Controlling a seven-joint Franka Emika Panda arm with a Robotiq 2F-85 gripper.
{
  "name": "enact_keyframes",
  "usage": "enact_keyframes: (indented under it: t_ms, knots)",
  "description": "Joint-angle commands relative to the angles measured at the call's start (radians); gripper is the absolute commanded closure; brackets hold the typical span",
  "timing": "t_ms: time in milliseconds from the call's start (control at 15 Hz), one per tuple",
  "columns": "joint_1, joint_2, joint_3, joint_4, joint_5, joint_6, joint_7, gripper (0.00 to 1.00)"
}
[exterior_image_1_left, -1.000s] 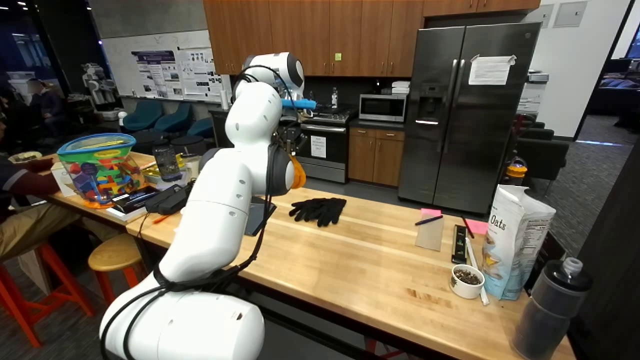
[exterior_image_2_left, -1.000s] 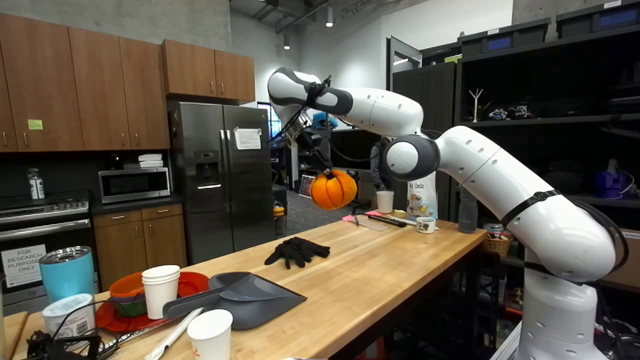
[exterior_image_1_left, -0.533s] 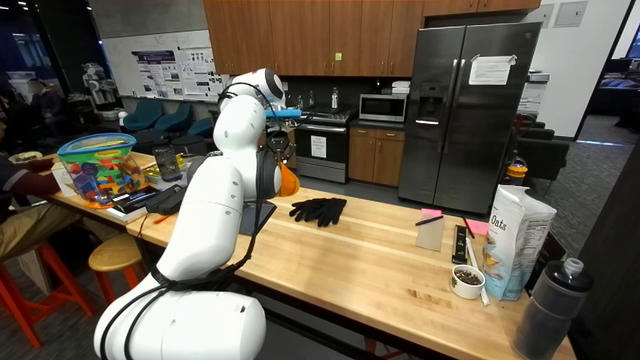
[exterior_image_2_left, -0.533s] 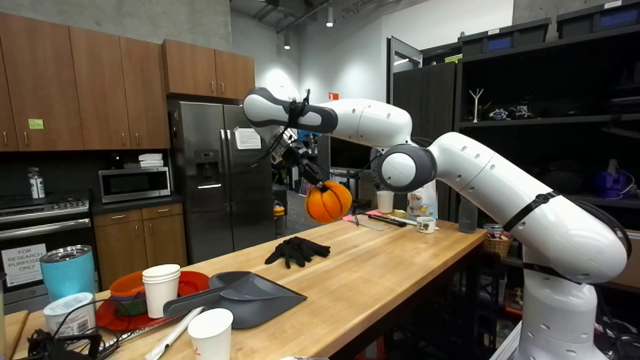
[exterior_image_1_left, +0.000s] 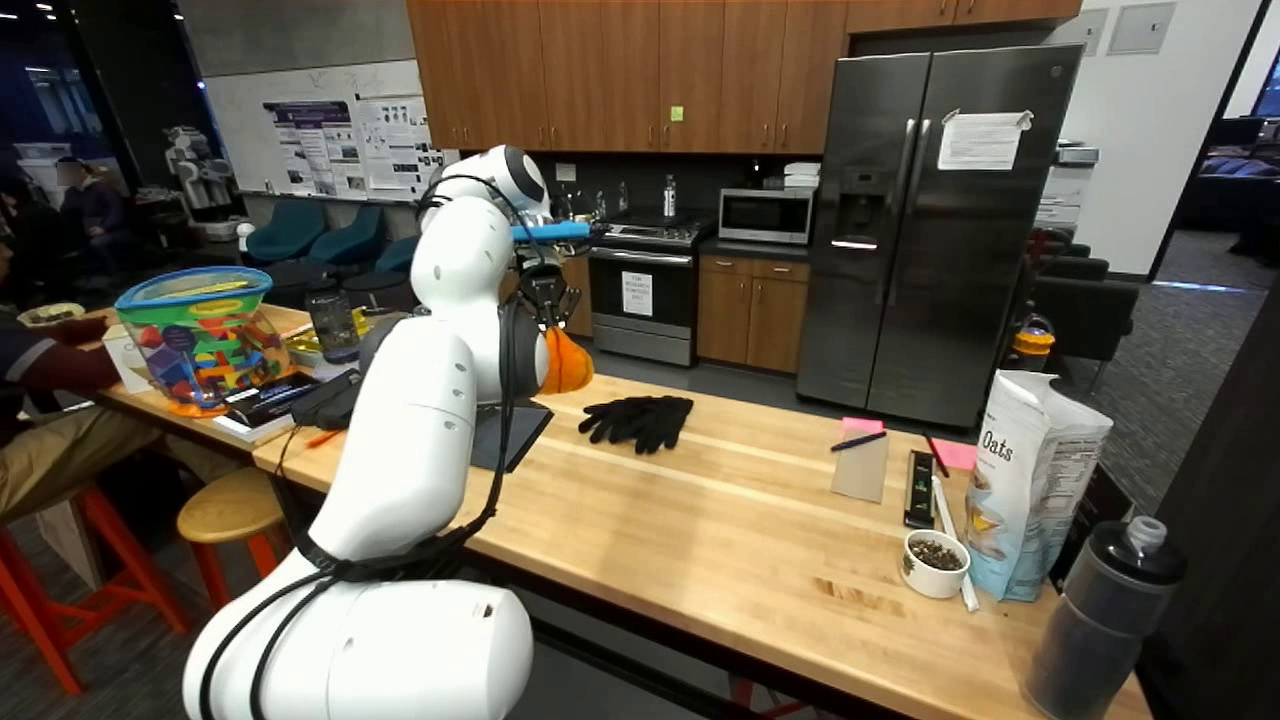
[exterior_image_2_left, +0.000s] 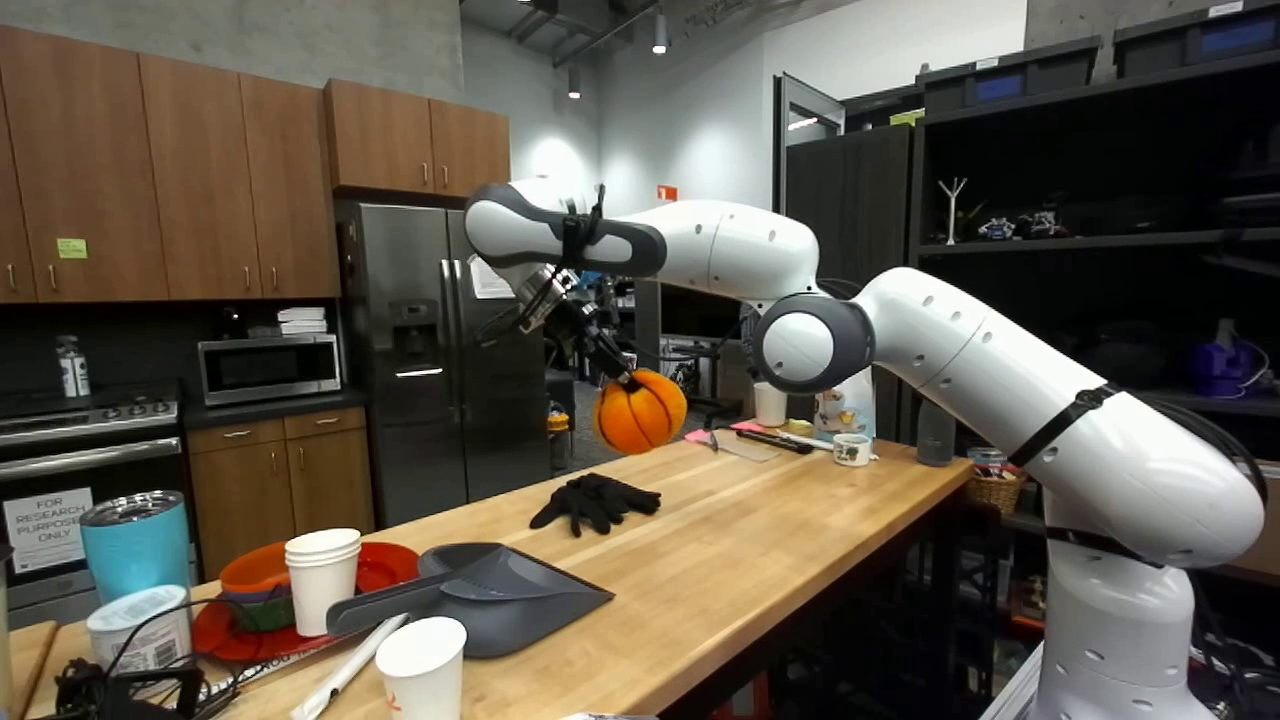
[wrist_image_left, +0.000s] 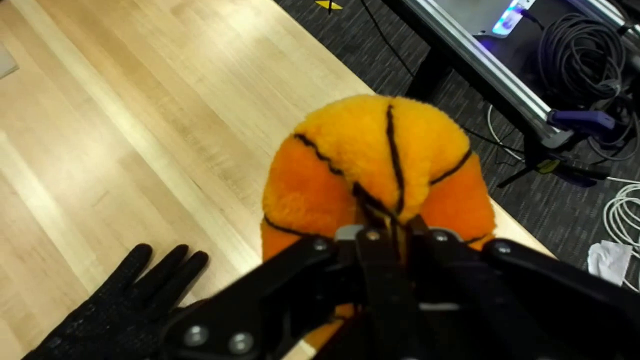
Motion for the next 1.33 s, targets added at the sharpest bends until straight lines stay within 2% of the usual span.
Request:
enact_keyframes:
  t_ms: [0, 333, 533, 733, 867, 1267]
  knots:
    - [0.006, -0.002, -0.013, 0.015, -0.014, 0.072, -0.08, 0.97]
    - [-0.007, 0.024, -0.043, 0.026, -0.027, 0.265, -0.142, 0.97]
    - [-0.017, 0.049, -0.057, 0.024, -0.017, 0.335, -0.153, 0.97]
    - [-0.006, 0.072, -0.064, 0.022, -0.015, 0.356, -0.171, 0.97]
    - [0.0, 0.074, -0.043, 0.02, 0.017, 0.335, -0.181, 0.97]
    - [0.055, 0.069, -0.028, 0.009, 0.04, 0.32, -0.221, 0.97]
